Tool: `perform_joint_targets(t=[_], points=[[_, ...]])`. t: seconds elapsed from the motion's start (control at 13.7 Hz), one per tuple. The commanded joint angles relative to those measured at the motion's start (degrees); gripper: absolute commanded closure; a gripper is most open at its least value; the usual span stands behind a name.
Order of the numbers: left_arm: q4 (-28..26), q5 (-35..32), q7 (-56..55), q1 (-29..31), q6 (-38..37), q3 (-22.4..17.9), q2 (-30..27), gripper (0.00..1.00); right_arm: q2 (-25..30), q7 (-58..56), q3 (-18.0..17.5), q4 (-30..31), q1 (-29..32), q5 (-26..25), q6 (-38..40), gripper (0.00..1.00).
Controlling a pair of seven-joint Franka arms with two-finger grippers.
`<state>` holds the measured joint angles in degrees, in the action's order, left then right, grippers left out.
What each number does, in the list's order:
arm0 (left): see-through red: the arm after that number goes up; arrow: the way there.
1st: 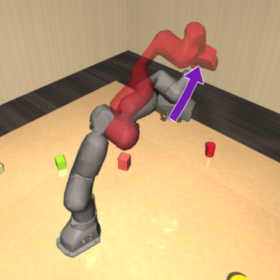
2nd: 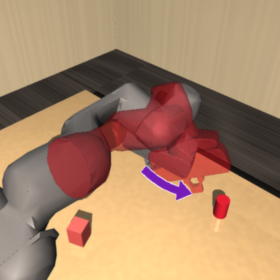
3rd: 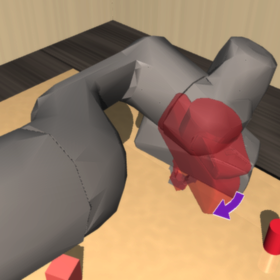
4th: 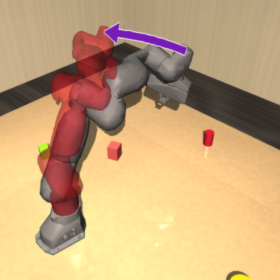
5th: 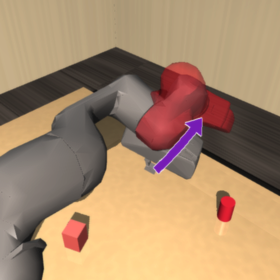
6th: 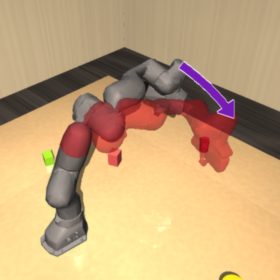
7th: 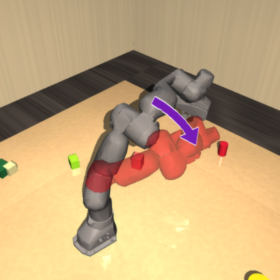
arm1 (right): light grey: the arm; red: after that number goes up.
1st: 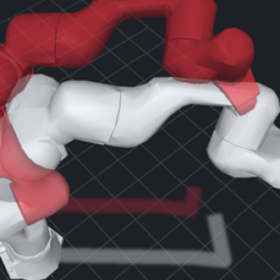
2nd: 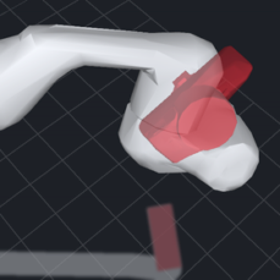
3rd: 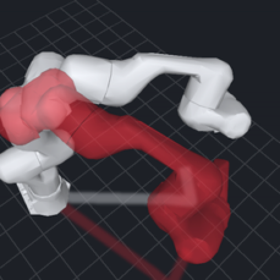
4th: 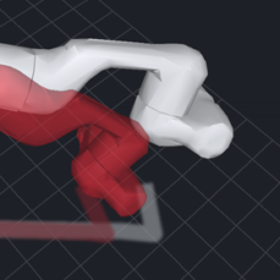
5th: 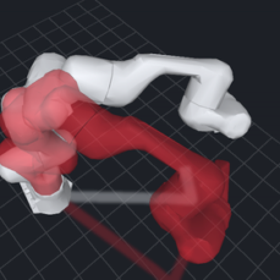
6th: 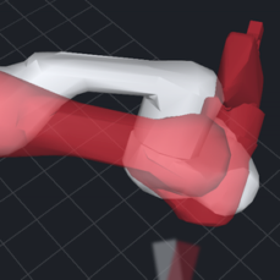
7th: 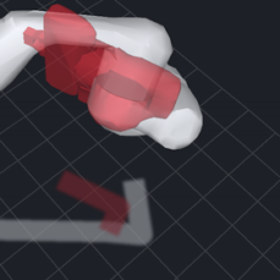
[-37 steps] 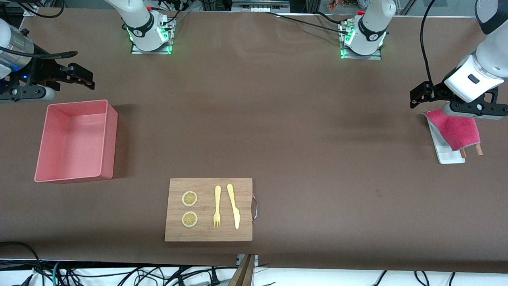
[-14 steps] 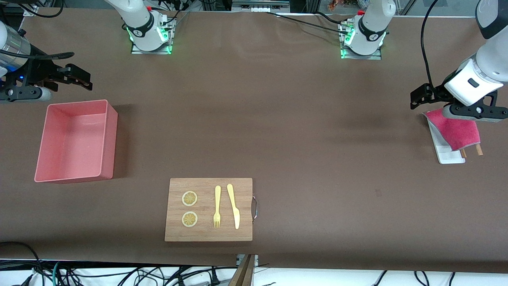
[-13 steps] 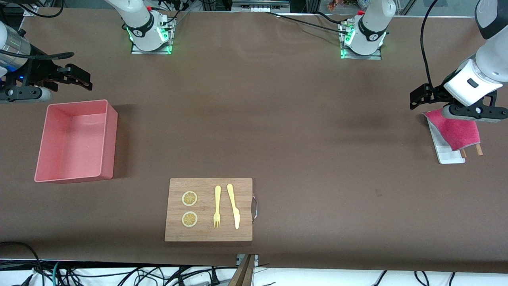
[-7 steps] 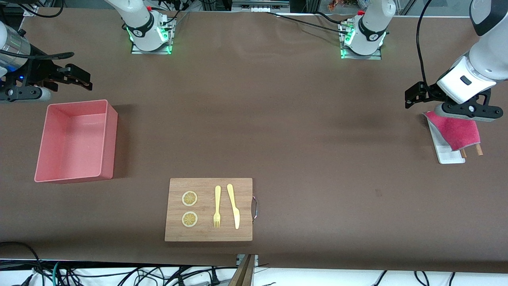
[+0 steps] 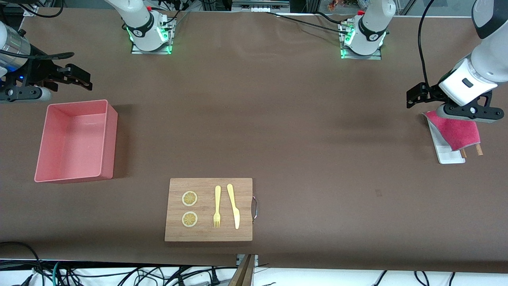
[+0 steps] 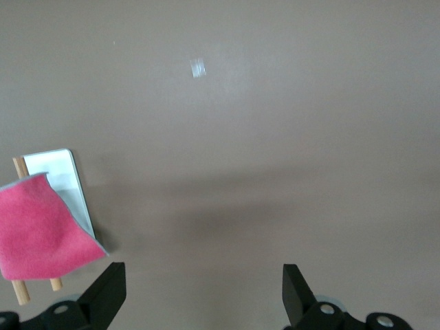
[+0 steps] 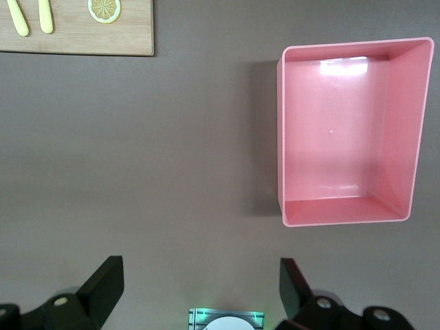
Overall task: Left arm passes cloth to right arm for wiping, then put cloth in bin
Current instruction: 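Lower the left gripper onto the pink cloth on the white tray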
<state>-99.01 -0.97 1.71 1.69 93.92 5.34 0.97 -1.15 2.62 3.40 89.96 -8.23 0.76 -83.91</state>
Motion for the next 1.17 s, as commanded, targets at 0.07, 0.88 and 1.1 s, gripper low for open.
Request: perform_joint_targets(t=[0.07,0.88,1.1], points=[[1.7,-2.7,4.9,0.8,-5.4,0.1,2.3,0.00,0.4,-0.6,-0.3,0.4,0.5,-0.1,-0.4,0.00],[11.1,-22.1,34.5,6.0,-6.1,-0.2,22.0,0.00,0.4,-0.7,-0.3,0.4,0.5,-0.1,-0.4,0.00],[10.6,-25.2,43.5,9.6,0.8,-0.2,26.0,0.00,0.4,-0.6,-0.4,0.4,0.5,0.0,-0.4,0.00]])
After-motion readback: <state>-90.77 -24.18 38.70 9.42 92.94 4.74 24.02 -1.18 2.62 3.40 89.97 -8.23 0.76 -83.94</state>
